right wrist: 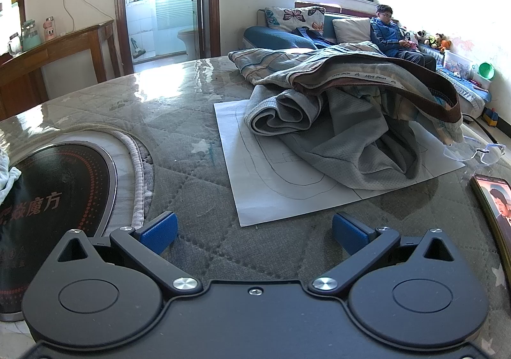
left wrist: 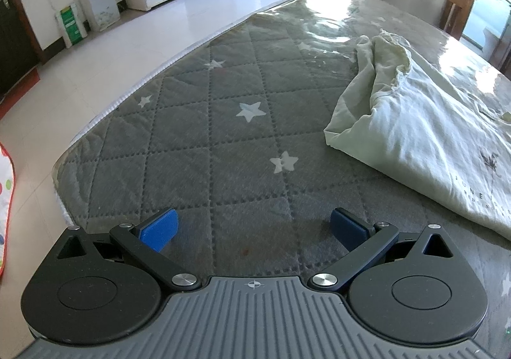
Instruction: Fold clothes
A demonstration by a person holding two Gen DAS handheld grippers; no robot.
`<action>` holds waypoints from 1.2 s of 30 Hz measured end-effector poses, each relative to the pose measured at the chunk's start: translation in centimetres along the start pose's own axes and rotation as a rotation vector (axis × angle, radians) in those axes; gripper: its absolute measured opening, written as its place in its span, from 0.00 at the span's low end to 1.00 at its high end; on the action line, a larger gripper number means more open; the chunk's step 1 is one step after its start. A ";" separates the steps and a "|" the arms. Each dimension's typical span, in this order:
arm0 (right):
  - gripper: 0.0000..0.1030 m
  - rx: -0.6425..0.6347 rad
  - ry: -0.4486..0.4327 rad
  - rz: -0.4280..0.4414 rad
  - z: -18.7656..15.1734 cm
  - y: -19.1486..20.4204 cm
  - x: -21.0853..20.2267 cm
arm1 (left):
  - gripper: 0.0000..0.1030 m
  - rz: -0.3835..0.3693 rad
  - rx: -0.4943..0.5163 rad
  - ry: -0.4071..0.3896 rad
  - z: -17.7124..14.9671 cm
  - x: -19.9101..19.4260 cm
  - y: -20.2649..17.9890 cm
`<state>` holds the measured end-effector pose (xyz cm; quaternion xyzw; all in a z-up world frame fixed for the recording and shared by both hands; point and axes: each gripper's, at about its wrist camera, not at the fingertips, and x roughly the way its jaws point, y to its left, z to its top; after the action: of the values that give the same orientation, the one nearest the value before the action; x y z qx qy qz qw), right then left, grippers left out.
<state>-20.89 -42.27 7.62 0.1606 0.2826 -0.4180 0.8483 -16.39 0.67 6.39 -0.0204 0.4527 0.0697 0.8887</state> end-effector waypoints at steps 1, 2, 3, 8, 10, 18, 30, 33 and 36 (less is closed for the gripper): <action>1.00 0.000 0.000 0.000 0.0 0.0 0.0 | 1.00 -0.001 0.001 0.000 0.0 0.0 0.0; 1.00 0.001 0.000 0.001 0.0 0.0 0.0 | 1.00 -0.002 0.002 0.000 0.1 0.0 0.0; 1.00 0.002 0.000 0.001 0.0 0.0 0.0 | 1.00 -0.002 0.004 -0.001 0.1 0.0 -0.1; 1.00 0.003 0.003 0.002 0.0 0.0 0.0 | 1.00 -0.016 0.026 -0.012 0.1 0.2 -0.1; 1.00 0.002 0.005 0.002 0.1 0.1 0.0 | 1.00 -0.023 0.037 -0.015 0.1 0.2 -0.1; 1.00 -0.026 0.034 0.036 0.3 -0.1 -0.3 | 1.00 -0.047 0.068 -0.001 0.6 0.5 0.0; 1.00 -0.144 0.041 0.126 -0.9 0.2 -2.6 | 1.00 -0.078 0.147 -0.013 0.7 -0.1 -0.9; 1.00 -0.169 0.041 0.151 -1.4 0.3 -3.4 | 1.00 -0.079 0.169 -0.032 0.6 -0.7 -1.3; 1.00 -0.190 0.037 0.182 -1.8 0.4 -4.4 | 1.00 -0.092 0.183 -0.043 0.4 -1.2 -1.5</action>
<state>-23.37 -38.40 8.93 0.1123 0.3206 -0.3075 0.8889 -16.55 -0.88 7.56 0.0414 0.4365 -0.0123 0.8986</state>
